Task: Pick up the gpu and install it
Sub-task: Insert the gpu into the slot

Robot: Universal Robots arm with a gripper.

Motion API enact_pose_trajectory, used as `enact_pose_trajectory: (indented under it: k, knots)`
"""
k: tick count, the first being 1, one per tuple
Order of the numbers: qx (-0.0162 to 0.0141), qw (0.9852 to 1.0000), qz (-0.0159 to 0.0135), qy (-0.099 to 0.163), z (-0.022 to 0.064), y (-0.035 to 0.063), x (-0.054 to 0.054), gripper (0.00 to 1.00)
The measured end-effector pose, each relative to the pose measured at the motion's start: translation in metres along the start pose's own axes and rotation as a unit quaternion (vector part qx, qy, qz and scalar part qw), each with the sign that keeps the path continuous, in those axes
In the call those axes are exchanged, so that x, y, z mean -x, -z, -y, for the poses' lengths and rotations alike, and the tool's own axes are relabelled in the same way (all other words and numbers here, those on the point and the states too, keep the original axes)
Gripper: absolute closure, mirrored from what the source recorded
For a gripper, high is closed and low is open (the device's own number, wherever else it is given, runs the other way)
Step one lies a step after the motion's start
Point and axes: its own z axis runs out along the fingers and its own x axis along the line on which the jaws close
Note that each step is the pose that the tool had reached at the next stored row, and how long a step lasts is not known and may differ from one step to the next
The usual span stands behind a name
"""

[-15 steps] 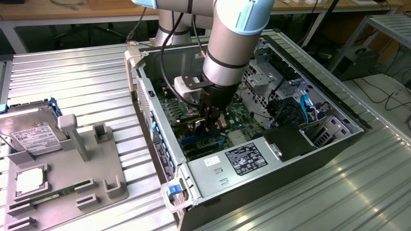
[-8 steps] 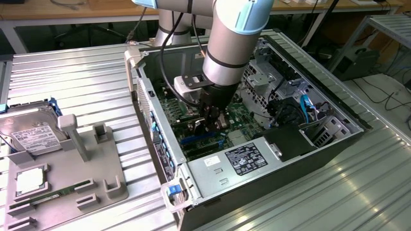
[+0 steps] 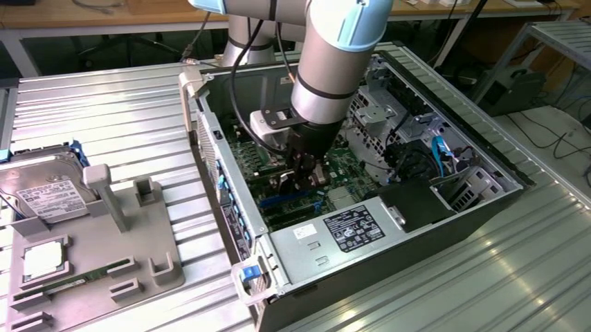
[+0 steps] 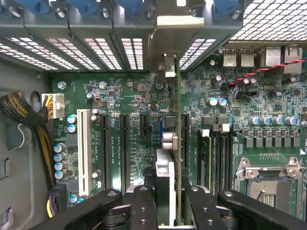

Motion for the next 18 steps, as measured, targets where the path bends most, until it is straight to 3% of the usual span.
enact_pose_trajectory:
  k: [18]
  knots:
    - [-0.0001, 1.0000, 0.0002, 0.000, -0.0006, 0.0004, 0.0001, 0.72]
